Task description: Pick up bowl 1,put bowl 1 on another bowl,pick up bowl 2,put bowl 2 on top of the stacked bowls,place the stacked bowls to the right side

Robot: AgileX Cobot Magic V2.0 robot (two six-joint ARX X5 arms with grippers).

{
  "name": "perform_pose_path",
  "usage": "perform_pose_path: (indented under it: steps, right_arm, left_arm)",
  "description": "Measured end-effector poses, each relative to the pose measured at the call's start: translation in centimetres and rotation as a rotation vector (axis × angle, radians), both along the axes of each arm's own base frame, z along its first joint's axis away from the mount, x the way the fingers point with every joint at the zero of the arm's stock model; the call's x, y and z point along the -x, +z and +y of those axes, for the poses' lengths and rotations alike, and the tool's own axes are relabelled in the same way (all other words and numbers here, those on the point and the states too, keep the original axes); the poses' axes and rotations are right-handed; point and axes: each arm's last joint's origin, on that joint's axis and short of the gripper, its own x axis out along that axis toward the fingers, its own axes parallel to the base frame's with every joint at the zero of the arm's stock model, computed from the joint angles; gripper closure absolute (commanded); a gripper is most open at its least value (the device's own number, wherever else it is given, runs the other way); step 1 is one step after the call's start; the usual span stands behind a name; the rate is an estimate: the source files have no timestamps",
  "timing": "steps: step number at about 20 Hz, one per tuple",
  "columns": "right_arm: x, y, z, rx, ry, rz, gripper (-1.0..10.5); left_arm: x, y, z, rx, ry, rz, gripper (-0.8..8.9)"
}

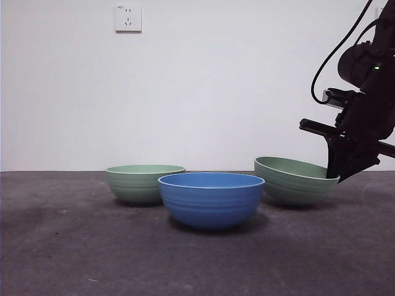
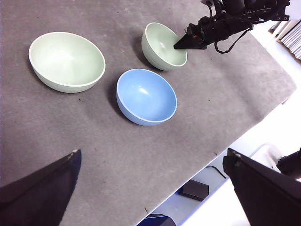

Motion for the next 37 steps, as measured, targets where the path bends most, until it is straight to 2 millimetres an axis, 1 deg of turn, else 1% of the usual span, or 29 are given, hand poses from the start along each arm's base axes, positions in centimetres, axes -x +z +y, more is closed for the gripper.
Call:
perform_pose_path:
  steps: [2,3,5,7,9,11,12,14,17,19,20,23,26,34,37]
  right_arm:
    - [0.0,0.2,0.0,0.0,0.0,-0.004,9.6]
    - [0.2,0.7,0.0,-0.001,0.0,-0.012,9.6]
    - [1.1,3.1,0.1,-0.006,0.007,-0.068,9.6]
    - [2.7,6.6,0.6,-0.033,0.037,-0.143,9.6]
    - [4.7,9.2,1.7,-0.055,0.091,-0.188,9.6]
    - [6.3,10.6,3.4,-0.061,0.158,-0.205,9.6]
    - [6.8,10.9,4.3,-0.063,0.194,-0.206,9.6]
    - [7.6,10.7,6.4,-0.06,0.261,-0.182,9.6]
    - [8.2,9.7,9.4,0.004,0.332,-0.162,9.6]
    - [8.2,8.3,11.1,0.032,0.375,-0.126,9.6]
    - [8.0,7.3,11.7,0.044,0.39,-0.096,9.6]
    - [7.5,5.6,12.5,0.1,0.392,-0.054,9.6]
    - [7.2,4.4,13.0,0.126,0.404,-0.023,9.6]
    - [7.0,3.2,13.6,0.136,0.43,-0.002,9.6]
    - [7.0,2.9,13.9,0.141,0.444,0.006,9.3]
  left_arm:
    - [0.0,0.0,0.0,0.0,0.0,0.0,1.49]
    - [0.0,0.0,0.0,0.0,0.0,0.0,1.49]
    - [0.0,0.0,0.0,0.0,0.0,0.0,1.49]
    - [0.0,0.0,0.0,0.0,0.0,0.0,1.49]
    - [0.0,0.0,0.0,0.0,0.0,0.0,1.49]
    - [0.0,0.0,0.0,0.0,0.0,0.0,1.49]
    - [0.0,0.0,0.0,0.0,0.0,0.0,1.49]
    - [0.0,0.0,0.0,0.0,0.0,0.0,1.49]
    - [0.1,-0.1,0.0,0.0,0.0,0.01,1.49]
    - [0.1,-0.1,0.0,0.0,0.0,0.011,1.49]
    - [0.1,-0.1,0.0,0.0,0.0,0.011,1.49]
    - [0.1,-0.1,0.0,0.0,0.0,0.011,1.49]
    - [0.1,-0.1,0.0,0.0,0.0,0.011,1.49]
    - [0.1,-0.1,0.0,0.0,0.0,0.011,1.49]
    - [0.1,-0.1,0.0,0.0,0.0,0.011,1.49]
